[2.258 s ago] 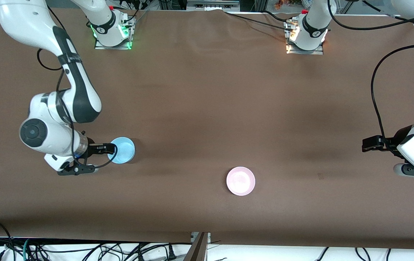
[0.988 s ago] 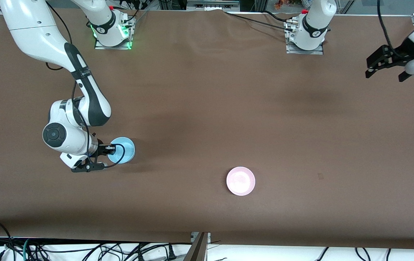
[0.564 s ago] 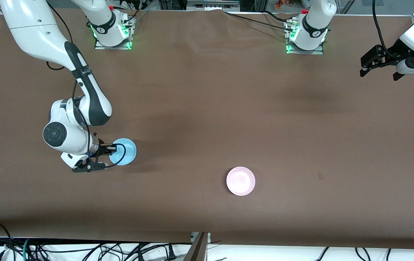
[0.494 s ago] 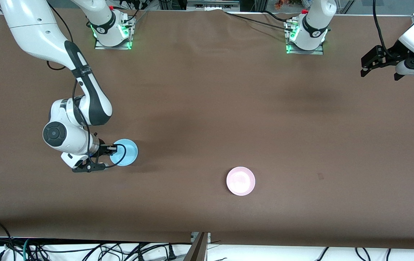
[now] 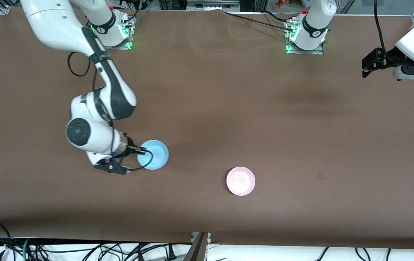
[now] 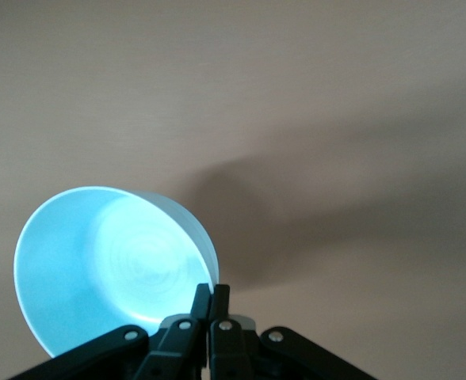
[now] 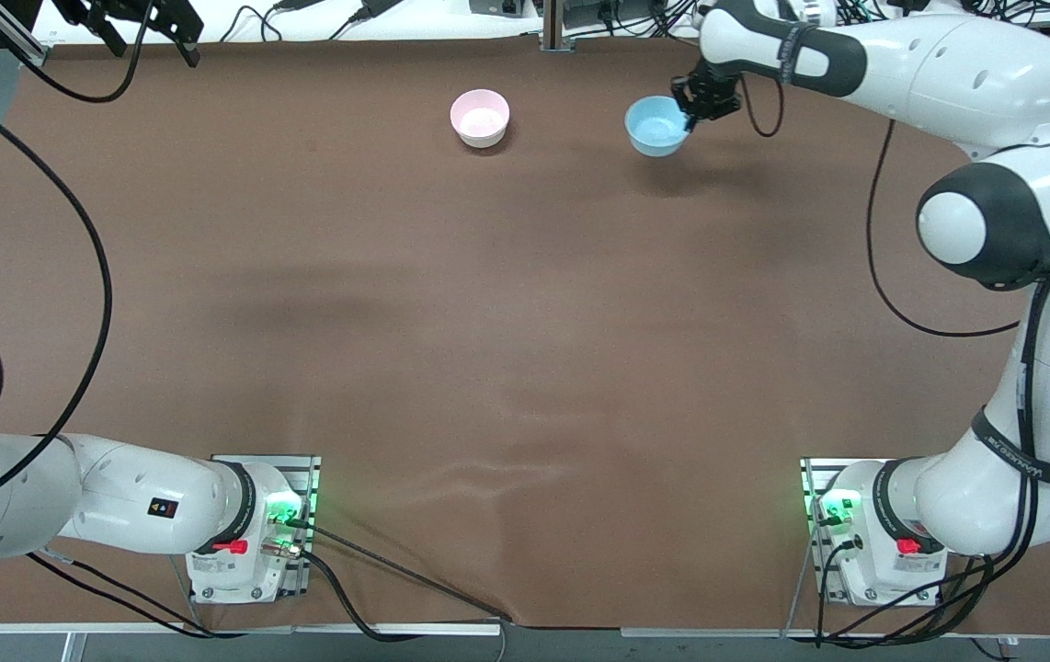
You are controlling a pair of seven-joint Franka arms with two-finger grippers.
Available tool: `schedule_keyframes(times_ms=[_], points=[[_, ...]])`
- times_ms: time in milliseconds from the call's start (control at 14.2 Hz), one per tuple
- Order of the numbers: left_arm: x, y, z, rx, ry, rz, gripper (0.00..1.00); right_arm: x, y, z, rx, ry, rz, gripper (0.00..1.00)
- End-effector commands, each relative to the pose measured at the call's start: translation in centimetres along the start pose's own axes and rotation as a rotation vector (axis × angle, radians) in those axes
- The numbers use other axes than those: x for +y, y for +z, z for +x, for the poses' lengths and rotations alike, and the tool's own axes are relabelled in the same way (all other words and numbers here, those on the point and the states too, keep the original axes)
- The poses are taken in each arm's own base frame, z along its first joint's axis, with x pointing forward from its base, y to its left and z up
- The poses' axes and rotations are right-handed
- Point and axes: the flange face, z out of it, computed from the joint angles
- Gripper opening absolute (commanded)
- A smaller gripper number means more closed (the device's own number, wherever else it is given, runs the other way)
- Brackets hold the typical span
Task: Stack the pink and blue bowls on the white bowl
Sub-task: 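Carry the light blue bowl with the right gripper over the pink bowl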
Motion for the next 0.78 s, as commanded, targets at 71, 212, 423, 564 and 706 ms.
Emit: schedule_keyframes(times_ms=[71,212,423,564,706], points=[[0.6,-1.1,2.3,-0.01,-0.01,0.017,1.0,-8.2,0.6,0.3,0.022,0.221,0.145,0.0],[0.7,0.4,3.3,-0.034,-0.022,0.017,1.0,-12.3,1.9,-0.7,0.051,0.304,0.274,0.0],[2.8,-0.1,3.4,-0.005,-0.063,0.018,1.0,-16.8,4.5,-3.4,0.124,0.346,0.467,0.0],[4.5,-0.3,3.3,-0.002,-0.053,0.036,1.0,-18.9,5.9,-5.1,0.178,0.337,0.555,0.0],[4.0,-0.4,3.6,0.021,-0.065,-0.006,1.0,-20.5,7.2,-6.5,0.185,0.337,0.631,0.0]])
